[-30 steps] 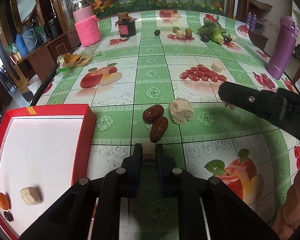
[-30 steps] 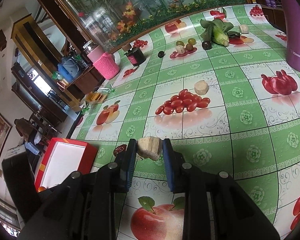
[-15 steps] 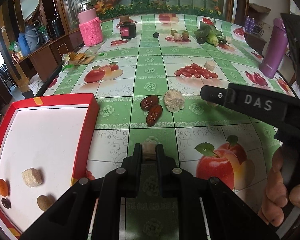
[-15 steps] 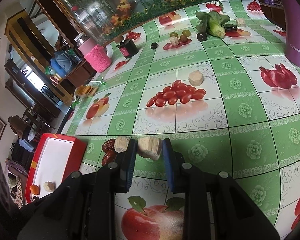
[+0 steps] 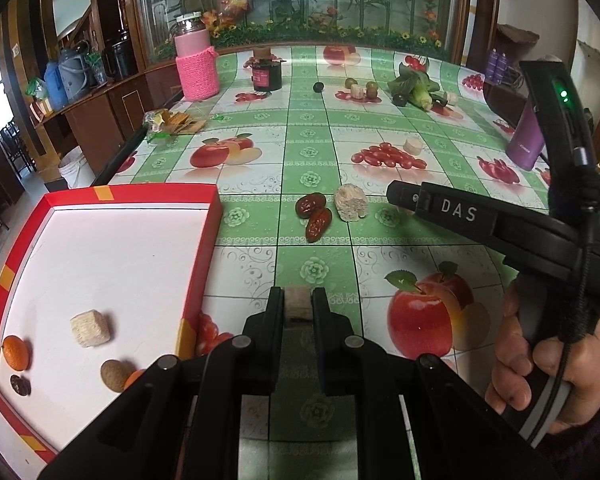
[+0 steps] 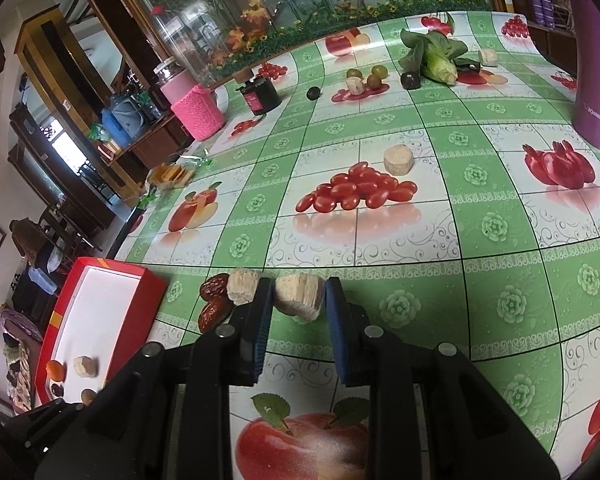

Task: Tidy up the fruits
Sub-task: 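Carry both beige cubes from the table over the red tray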

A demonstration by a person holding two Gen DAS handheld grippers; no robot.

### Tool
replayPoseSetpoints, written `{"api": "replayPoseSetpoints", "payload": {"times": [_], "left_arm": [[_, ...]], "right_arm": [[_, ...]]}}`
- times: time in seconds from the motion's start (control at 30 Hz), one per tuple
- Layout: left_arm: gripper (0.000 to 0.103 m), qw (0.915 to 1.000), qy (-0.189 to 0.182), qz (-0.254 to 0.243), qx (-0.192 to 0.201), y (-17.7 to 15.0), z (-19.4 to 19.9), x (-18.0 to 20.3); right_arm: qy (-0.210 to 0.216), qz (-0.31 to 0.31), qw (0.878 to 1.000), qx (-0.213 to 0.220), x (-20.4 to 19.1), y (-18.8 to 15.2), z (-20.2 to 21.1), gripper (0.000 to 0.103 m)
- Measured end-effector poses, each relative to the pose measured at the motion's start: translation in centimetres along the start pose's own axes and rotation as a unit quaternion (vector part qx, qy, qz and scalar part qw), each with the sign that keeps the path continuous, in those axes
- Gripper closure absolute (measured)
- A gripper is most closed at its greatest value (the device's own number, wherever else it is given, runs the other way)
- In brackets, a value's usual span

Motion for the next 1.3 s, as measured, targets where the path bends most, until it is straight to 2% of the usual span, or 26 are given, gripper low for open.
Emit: {"api": "replayPoseSetpoints", "payload": {"times": [0.47, 0.53, 0.6, 0.73, 0.9, 1.07, 1.3], "left_arm": [[0.091, 0.9964, 0.004, 0.055, 0.064, -1.6, 6.0, -6.6], [0.091, 0.9948, 0.012, 0.068, 0.074, -2.0, 6.9, -8.3], [0.091, 0.993, 0.023, 0.084, 0.08, -2.4, 7.6, -10.1], [0.091, 0.9867, 0.058, 0.122, 0.09, -3.6, 9.5, -14.9], [0.091, 0.9784, 0.098, 0.15, 0.103, -5.0, 11.6, -19.2], [0.091, 0.9733, 0.108, 0.172, 0.107, -6.0, 11.9, -21.7], [0.091, 0.9744, 0.098, 0.18, 0.093, -6.2, 10.0, -22.5]], "right_arm": [[-0.032, 0.039, 0.998, 0.047, -0.3, 0.6, 0.9, 0.074], [-0.041, 0.047, 0.997, 0.044, -0.4, 0.4, 0.7, 0.074], [-0.032, 0.041, 0.998, 0.044, -0.3, 0.5, 0.7, 0.074], [-0.036, 0.017, 0.998, 0.051, 0.5, 0.3, 1.2, 0.074], [-0.044, -0.008, 0.998, 0.035, 0.3, -0.7, 1.1, 0.074], [-0.022, 0.002, 0.999, 0.025, -4.1, -1.4, 0.5, 0.074], [0.021, 0.098, 0.995, 0.008, -14.3, -2.8, -0.5, 0.074]]}}
Point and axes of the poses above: each gripper's, at about its wrist camera, not at the fingertips, and z roughly against the way its jaws point, x to its right, y to its top, the point moved 7 cm from there along -z, roughly the way its jaws point, and after that the axes turned 8 degrees about y, right-handed, at the moved point
